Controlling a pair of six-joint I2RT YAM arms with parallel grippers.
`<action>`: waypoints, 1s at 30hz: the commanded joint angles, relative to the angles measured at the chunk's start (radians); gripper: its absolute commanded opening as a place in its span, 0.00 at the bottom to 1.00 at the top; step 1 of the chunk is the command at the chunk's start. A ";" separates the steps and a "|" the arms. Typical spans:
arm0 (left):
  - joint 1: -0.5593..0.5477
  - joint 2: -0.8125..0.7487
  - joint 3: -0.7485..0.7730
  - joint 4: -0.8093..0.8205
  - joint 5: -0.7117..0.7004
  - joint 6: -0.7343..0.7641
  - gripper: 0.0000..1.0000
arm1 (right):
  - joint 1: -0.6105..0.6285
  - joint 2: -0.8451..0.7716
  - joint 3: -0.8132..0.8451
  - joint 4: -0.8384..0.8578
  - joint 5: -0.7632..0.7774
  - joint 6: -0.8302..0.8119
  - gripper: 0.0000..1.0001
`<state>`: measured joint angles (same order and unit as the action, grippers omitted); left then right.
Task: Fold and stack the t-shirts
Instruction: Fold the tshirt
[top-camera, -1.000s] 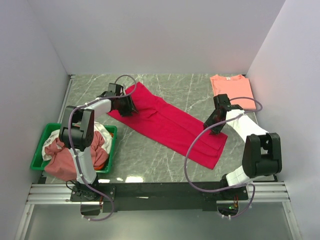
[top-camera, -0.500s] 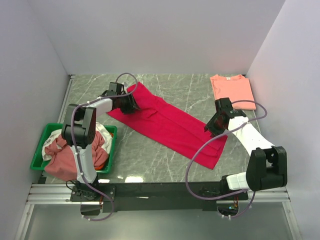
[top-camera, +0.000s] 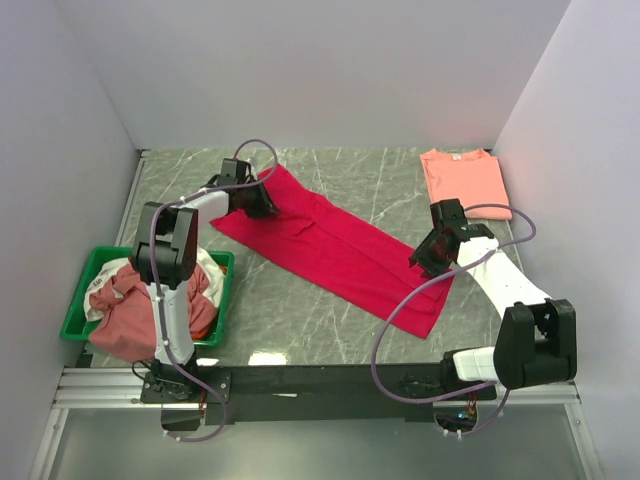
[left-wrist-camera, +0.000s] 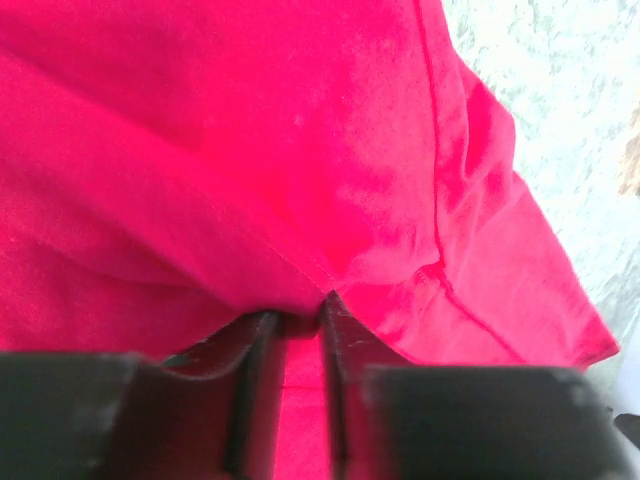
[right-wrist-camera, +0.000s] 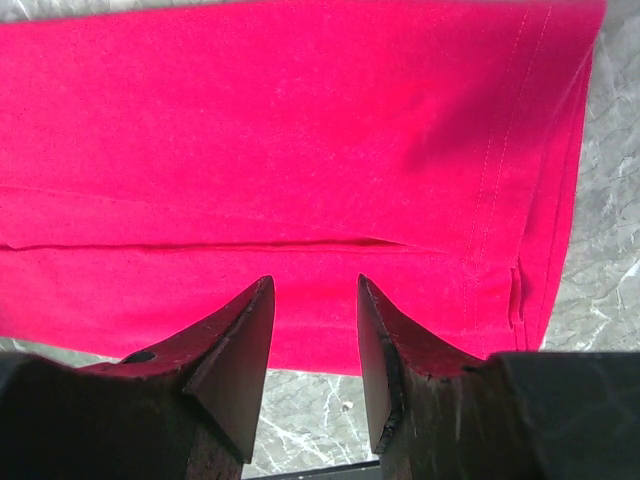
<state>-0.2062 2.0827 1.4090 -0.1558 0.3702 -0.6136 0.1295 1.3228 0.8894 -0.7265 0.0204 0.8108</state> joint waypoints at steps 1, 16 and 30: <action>0.001 0.004 0.044 0.009 0.030 -0.006 0.17 | 0.010 -0.034 -0.010 -0.005 0.026 0.007 0.46; 0.106 -0.015 0.163 -0.251 0.147 -0.046 0.06 | 0.038 -0.002 0.003 0.006 0.013 0.007 0.46; 0.119 0.079 0.255 -0.231 0.271 -0.071 0.20 | 0.053 0.042 -0.015 0.027 0.075 0.010 0.46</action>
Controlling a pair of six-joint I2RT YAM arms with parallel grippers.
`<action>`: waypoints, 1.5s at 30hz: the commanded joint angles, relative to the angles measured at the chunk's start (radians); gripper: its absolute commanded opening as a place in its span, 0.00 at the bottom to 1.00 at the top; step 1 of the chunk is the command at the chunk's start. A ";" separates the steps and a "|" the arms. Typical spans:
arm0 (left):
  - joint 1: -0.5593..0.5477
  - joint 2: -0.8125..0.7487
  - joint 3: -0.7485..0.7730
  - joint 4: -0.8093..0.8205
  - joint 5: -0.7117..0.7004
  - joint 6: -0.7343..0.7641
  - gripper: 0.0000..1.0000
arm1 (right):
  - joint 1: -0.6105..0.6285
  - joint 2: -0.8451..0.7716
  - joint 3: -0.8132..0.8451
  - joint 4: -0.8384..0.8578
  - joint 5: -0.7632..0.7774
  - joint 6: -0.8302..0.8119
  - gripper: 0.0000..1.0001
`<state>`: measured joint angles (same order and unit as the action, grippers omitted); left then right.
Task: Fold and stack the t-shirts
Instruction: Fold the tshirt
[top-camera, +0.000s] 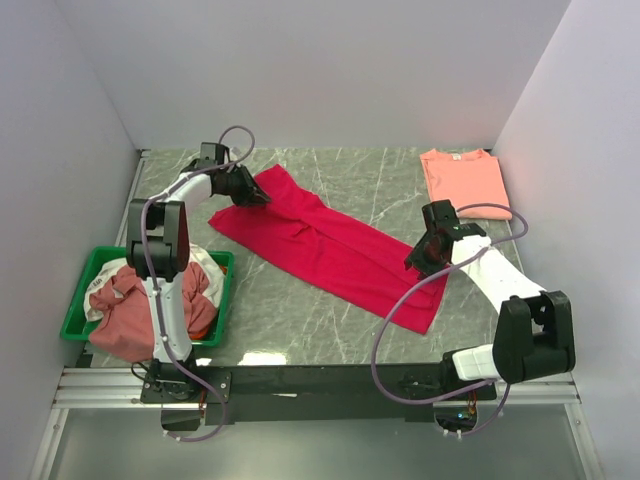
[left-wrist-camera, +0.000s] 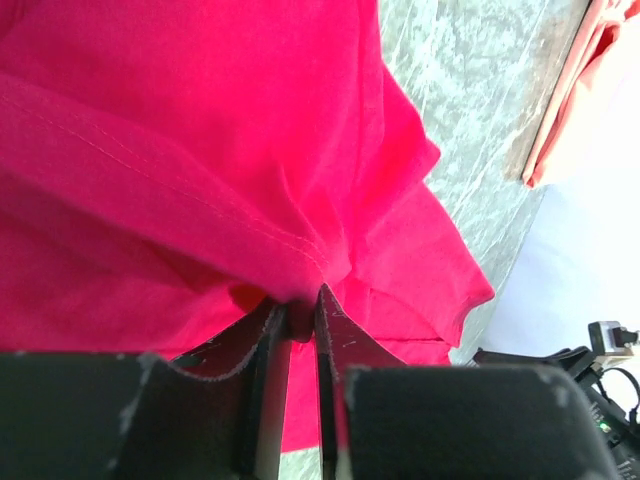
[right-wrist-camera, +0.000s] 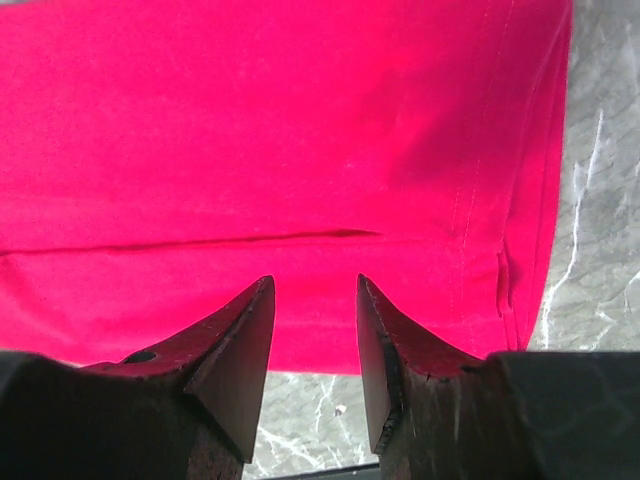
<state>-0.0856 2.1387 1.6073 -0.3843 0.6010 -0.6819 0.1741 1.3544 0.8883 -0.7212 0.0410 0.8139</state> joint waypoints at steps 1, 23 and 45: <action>-0.002 0.029 0.065 -0.002 0.043 -0.008 0.20 | 0.007 0.015 -0.015 0.025 0.057 0.007 0.46; -0.005 0.256 0.313 0.041 0.051 -0.070 0.24 | 0.004 0.137 0.014 0.049 0.083 -0.007 0.46; -0.005 -0.002 0.105 0.061 -0.129 0.091 0.54 | -0.027 0.206 0.023 0.077 0.094 -0.004 0.46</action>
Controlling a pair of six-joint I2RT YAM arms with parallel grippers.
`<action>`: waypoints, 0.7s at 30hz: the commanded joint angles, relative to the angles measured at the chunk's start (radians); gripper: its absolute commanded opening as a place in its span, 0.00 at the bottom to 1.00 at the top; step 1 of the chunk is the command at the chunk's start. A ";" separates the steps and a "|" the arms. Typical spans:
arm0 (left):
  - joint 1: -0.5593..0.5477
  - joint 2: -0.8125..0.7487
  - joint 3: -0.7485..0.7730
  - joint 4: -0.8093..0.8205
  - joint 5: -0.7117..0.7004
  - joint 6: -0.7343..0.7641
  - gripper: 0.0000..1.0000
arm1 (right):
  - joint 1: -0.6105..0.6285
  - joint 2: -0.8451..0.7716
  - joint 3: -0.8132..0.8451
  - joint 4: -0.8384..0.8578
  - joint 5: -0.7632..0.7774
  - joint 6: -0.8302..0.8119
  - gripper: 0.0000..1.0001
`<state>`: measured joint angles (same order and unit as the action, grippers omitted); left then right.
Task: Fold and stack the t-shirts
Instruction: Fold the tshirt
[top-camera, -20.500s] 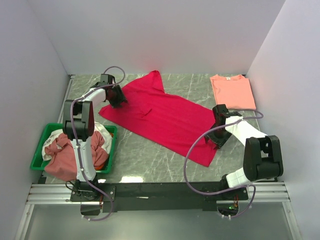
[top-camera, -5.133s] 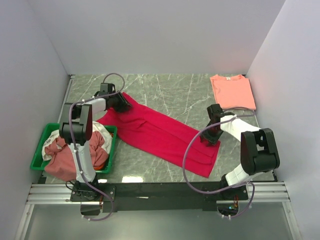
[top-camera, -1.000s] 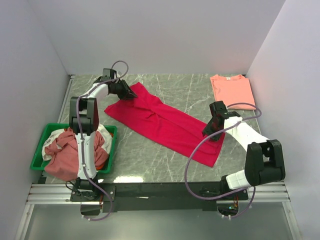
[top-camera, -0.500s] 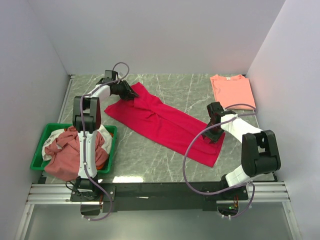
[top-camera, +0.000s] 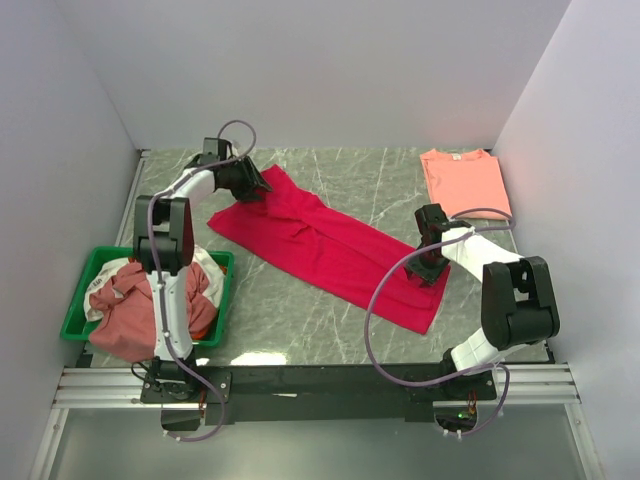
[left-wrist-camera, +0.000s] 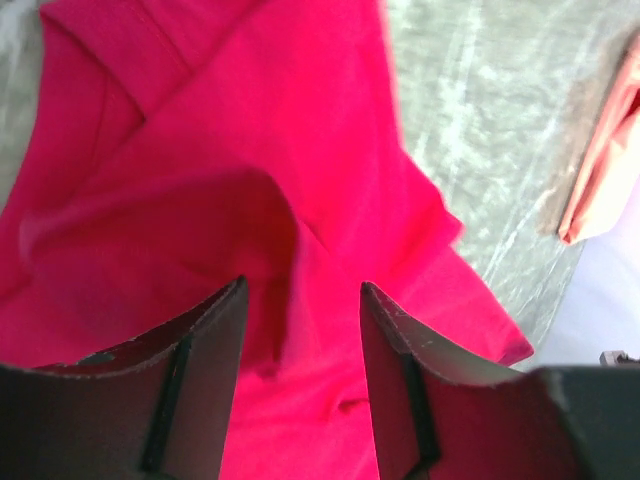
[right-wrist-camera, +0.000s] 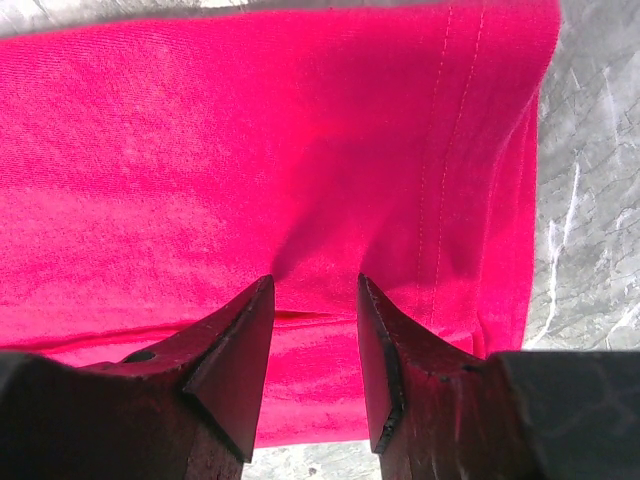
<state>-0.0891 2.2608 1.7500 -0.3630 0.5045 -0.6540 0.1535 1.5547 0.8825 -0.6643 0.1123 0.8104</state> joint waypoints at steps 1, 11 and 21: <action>-0.001 -0.153 -0.076 0.054 -0.032 0.065 0.55 | -0.006 0.004 0.026 0.020 0.021 -0.001 0.46; -0.003 -0.251 -0.256 0.082 -0.020 0.077 0.53 | -0.006 -0.010 0.007 0.026 0.020 -0.001 0.46; -0.035 -0.241 -0.296 0.073 -0.052 0.106 0.50 | -0.006 -0.016 0.004 0.028 0.015 0.004 0.46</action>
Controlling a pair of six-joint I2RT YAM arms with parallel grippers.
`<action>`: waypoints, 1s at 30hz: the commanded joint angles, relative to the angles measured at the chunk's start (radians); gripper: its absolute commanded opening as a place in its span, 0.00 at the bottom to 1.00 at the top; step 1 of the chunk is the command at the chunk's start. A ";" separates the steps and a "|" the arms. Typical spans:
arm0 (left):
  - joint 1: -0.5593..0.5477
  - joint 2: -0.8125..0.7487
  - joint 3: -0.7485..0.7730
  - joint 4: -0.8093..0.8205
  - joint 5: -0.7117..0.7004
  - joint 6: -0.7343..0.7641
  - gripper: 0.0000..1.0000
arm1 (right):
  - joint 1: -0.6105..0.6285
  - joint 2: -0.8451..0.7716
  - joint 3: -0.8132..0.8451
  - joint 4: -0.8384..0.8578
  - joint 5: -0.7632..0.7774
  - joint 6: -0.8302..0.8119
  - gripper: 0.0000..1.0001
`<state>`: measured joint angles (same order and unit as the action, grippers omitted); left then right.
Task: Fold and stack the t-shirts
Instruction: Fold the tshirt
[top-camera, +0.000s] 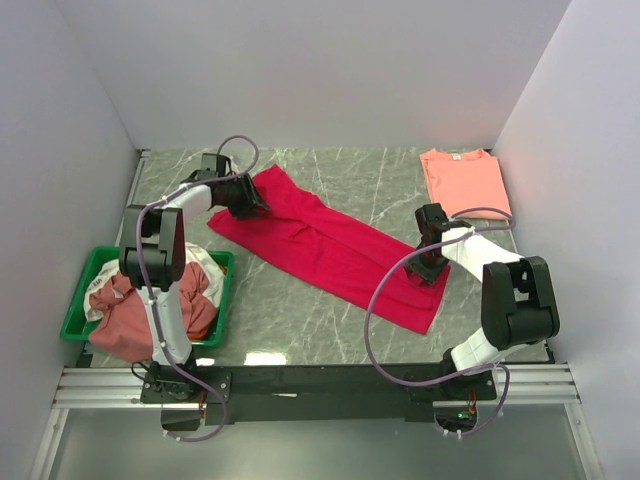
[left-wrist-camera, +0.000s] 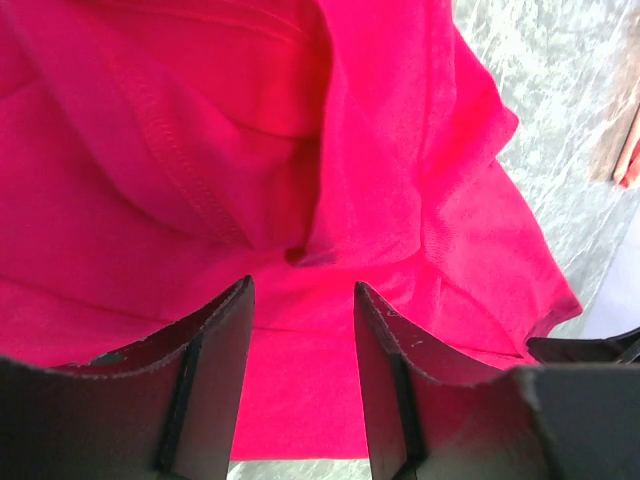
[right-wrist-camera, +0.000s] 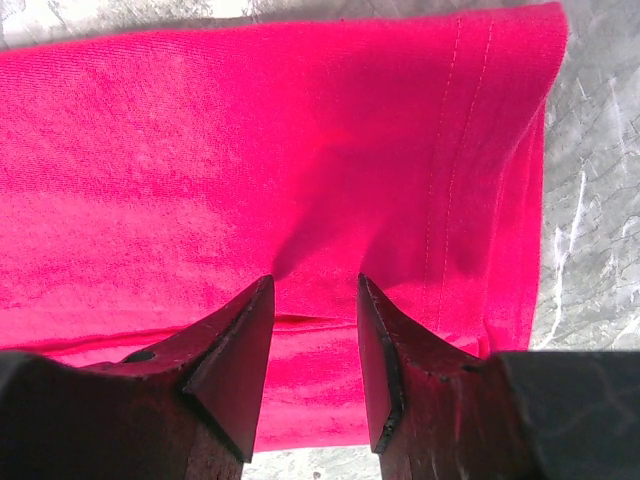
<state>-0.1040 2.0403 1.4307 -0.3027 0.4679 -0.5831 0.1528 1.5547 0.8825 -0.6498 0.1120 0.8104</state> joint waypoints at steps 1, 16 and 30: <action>-0.023 -0.012 0.036 0.008 -0.020 0.037 0.50 | -0.004 -0.016 0.004 0.013 0.015 0.004 0.46; -0.043 0.092 0.139 -0.030 -0.063 0.049 0.46 | -0.006 -0.024 0.001 0.006 0.021 0.010 0.46; -0.077 0.110 0.152 -0.032 -0.061 0.029 0.41 | -0.007 -0.010 0.012 0.007 0.021 0.009 0.46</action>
<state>-0.1707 2.1540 1.5494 -0.3344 0.4160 -0.5610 0.1524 1.5547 0.8783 -0.6491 0.1120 0.8135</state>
